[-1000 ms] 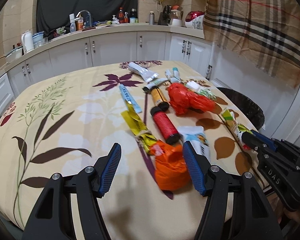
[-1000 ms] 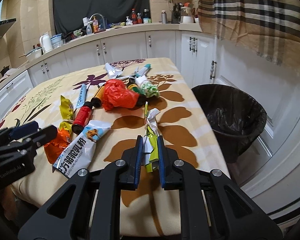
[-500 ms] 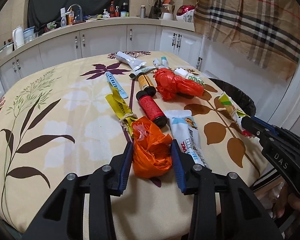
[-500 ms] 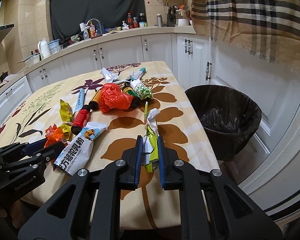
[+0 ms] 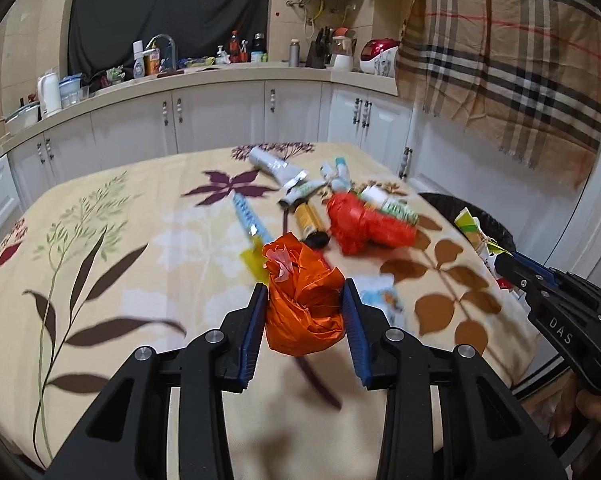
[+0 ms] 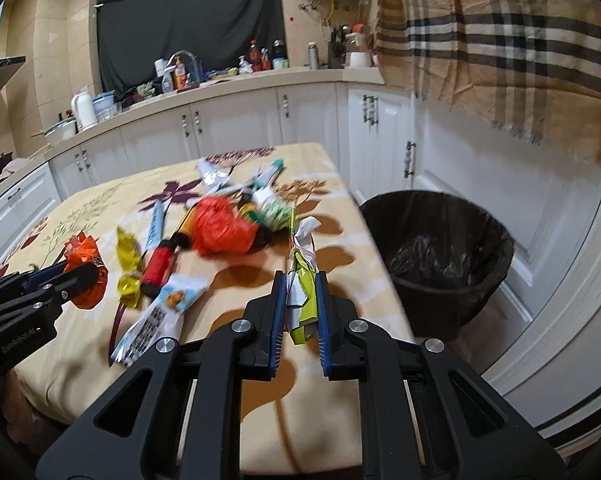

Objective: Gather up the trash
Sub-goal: 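Carry both items over the black bin and open both tools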

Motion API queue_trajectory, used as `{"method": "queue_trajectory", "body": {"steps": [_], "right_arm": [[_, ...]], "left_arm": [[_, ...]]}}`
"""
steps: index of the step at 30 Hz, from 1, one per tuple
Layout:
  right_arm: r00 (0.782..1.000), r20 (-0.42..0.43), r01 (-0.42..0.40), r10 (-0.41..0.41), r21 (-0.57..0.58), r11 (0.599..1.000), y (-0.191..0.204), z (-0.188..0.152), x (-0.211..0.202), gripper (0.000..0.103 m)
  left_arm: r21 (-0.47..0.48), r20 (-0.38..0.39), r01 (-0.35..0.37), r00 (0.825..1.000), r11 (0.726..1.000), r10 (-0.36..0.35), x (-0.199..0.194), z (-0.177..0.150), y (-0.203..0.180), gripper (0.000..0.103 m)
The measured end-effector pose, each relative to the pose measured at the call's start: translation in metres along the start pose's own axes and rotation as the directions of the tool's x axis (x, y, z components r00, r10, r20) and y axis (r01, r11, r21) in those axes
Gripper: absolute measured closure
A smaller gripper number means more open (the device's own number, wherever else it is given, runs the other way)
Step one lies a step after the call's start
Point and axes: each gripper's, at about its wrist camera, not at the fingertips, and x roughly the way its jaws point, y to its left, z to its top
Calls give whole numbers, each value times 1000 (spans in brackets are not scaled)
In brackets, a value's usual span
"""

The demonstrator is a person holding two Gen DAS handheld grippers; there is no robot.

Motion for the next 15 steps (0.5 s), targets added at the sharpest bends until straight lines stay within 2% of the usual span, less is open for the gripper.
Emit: {"method": "queue_trajectory", "body": {"steps": [7,15], "right_arm": [[995,47,82,-83,19,996,-31,29,9,89],[980,79,179,-183,54,982,-77,62,36,89]], "left_arm": [[39,55,52,997,998,-54,20,42,-31,65],[74,53,135,989,988,-139,66,93,-79,65]]}}
